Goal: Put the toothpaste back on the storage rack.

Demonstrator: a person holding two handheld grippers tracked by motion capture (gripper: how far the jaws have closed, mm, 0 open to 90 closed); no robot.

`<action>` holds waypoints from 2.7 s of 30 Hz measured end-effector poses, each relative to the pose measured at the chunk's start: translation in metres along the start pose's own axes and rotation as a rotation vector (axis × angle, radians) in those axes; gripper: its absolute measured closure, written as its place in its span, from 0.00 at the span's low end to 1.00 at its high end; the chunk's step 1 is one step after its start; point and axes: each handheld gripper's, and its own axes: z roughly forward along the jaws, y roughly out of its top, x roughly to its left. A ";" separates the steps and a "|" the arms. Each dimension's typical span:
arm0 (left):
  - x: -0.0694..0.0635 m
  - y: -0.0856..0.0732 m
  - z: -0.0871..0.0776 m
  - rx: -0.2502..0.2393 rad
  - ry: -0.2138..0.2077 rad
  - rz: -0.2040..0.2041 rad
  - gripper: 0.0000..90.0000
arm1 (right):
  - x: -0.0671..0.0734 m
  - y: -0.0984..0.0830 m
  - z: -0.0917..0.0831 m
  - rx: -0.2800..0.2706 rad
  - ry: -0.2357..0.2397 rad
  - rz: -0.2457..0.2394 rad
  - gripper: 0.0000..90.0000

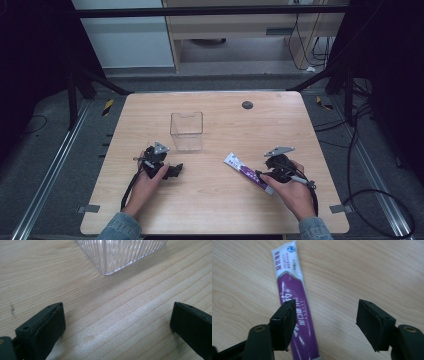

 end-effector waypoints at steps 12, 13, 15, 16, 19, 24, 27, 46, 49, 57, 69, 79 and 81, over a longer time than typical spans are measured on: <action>0.000 0.000 0.000 -0.002 0.000 -0.002 0.00 | 0.020 0.021 0.009 0.076 0.047 -0.078 0.46; 0.000 0.000 0.000 -0.002 0.000 -0.002 0.00 | 0.022 0.023 0.010 0.081 0.049 -0.087 0.46; 0.000 0.000 0.000 -0.001 0.000 -0.002 0.00 | 0.024 0.026 0.012 0.089 0.053 -0.101 0.46; 0.000 0.000 0.000 -0.002 0.000 -0.002 0.00 | 0.026 0.028 0.012 0.096 0.055 -0.102 0.47; 0.000 0.000 0.000 -0.001 0.000 -0.001 0.00 | 0.030 0.033 0.014 0.111 0.062 -0.119 0.49; 0.000 0.000 0.000 -0.001 0.000 -0.001 0.00 | 0.034 0.038 0.017 0.120 0.067 -0.146 0.51; 0.000 0.000 0.000 -0.001 0.000 -0.001 0.00 | 0.037 0.042 0.021 0.125 0.075 -0.160 0.55; 0.000 0.000 0.000 -0.001 -0.001 -0.002 0.00 | 0.043 0.053 0.048 0.199 0.094 -0.165 0.56; 0.000 0.000 0.000 -0.001 -0.001 -0.002 0.00 | 0.043 0.056 0.052 0.210 0.097 -0.165 0.58; 0.000 0.000 0.000 -0.001 -0.001 -0.002 0.00 | 0.046 0.061 0.059 0.233 0.100 -0.174 0.59; 0.000 0.000 0.000 -0.001 -0.001 -0.002 0.00 | 0.043 0.062 0.066 0.251 0.092 -0.163 0.59; 0.000 0.000 0.000 -0.002 -0.001 -0.001 0.00 | 0.043 0.064 0.073 0.271 0.091 -0.170 0.58; 0.000 0.000 0.000 -0.001 -0.001 -0.002 0.00 | 0.042 0.064 0.073 0.273 0.097 -0.165 0.58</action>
